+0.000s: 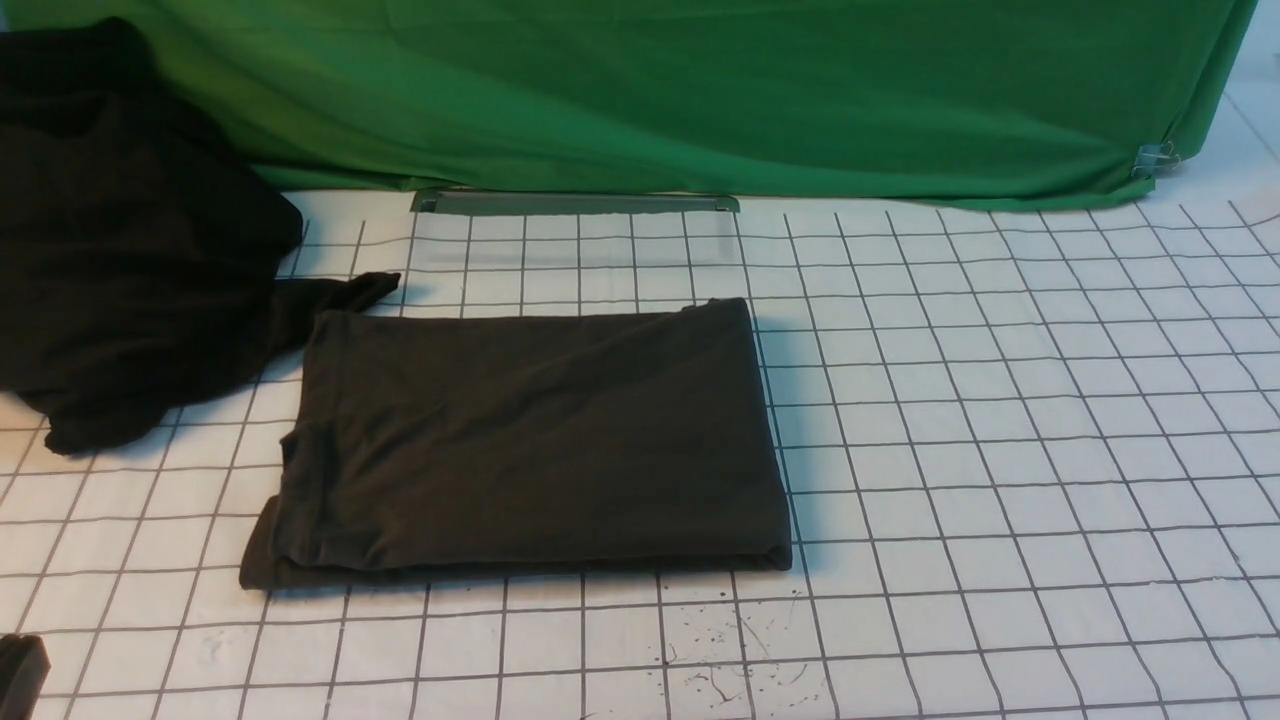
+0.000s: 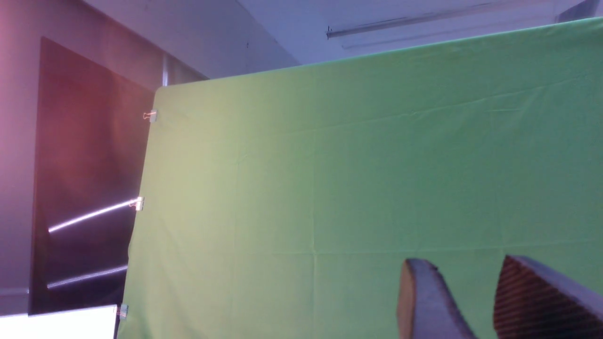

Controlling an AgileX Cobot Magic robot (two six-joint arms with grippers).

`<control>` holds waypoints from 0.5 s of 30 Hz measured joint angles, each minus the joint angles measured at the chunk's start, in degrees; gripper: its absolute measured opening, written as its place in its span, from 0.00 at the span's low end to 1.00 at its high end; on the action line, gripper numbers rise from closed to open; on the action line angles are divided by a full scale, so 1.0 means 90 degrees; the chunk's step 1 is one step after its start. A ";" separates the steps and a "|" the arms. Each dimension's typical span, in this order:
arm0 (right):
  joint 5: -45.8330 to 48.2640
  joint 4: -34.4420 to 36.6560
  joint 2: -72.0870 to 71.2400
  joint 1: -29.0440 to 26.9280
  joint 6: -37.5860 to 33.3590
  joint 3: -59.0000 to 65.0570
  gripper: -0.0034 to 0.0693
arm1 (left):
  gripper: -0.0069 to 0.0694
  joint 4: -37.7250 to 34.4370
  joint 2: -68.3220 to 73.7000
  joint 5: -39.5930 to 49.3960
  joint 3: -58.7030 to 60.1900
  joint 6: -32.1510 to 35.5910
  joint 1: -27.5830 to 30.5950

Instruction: Fold a long-sleeved shirt over a white checkered tablecloth.

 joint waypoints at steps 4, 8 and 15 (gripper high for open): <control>0.0892 0.0000 0.0000 -0.0175 -0.0347 0.0029 0.37 | 0.09 0.0000 0.0000 -0.0007 0.0006 0.0003 0.0000; 0.1626 0.0000 0.0009 -0.1166 -0.0693 0.0558 0.38 | 0.09 0.0000 0.0000 -0.0007 0.0004 0.0003 0.0000; 0.1831 0.0000 0.0018 -0.2704 -0.1098 0.2281 0.38 | 0.09 0.0000 0.0000 -0.0007 0.0004 0.0003 0.0000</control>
